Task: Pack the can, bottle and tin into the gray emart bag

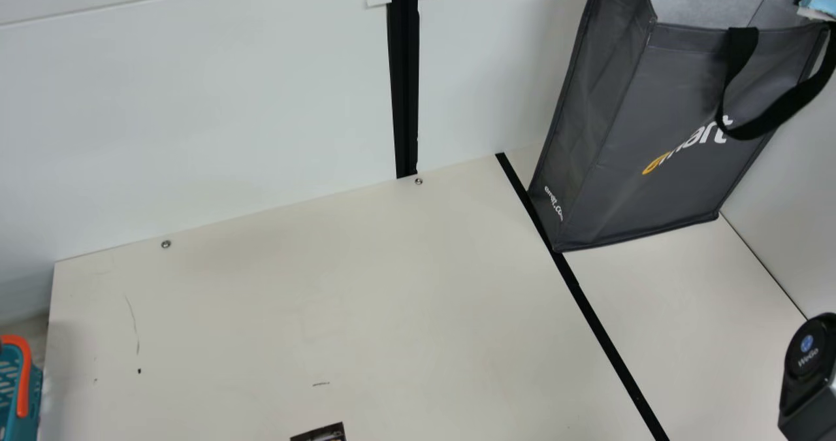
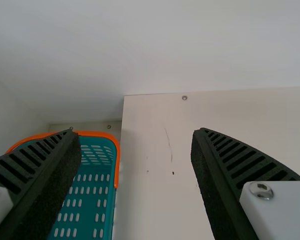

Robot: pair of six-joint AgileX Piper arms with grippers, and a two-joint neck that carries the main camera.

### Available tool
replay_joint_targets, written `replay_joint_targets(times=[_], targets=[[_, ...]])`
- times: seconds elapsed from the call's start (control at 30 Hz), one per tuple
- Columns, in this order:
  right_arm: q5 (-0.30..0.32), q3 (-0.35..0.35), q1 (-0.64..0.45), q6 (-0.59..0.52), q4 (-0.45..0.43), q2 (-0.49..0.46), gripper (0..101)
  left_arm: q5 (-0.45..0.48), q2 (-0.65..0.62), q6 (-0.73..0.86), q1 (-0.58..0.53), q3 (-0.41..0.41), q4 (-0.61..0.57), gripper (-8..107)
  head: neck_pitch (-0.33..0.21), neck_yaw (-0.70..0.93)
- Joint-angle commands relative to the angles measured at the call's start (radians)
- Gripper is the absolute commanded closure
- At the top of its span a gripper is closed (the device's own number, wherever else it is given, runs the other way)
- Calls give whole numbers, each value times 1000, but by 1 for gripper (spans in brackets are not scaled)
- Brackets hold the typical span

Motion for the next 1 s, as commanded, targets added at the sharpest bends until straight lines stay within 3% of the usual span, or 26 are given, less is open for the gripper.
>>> replay_joint_targets(times=[0.0, 0.1, 0.47, 0.97], targets=[[1, -20, 4, -6, 9, -1, 18, 0, 0, 0, 0, 0, 0, 9, -23, -2], [5, -43, 12, -12, 21, -2, 11, 0, 0, 0, 0, 0, 0, 9, -23, -2], [14, -72, 73, -43, 55, -27, 11, 0, 0, 0, 0, 0, 0, 9, -23, -2], [27, 16, 225, -84, 97, -110, 11, 0, 0, 0, 0, 0, 0, 9, -23, -2]])
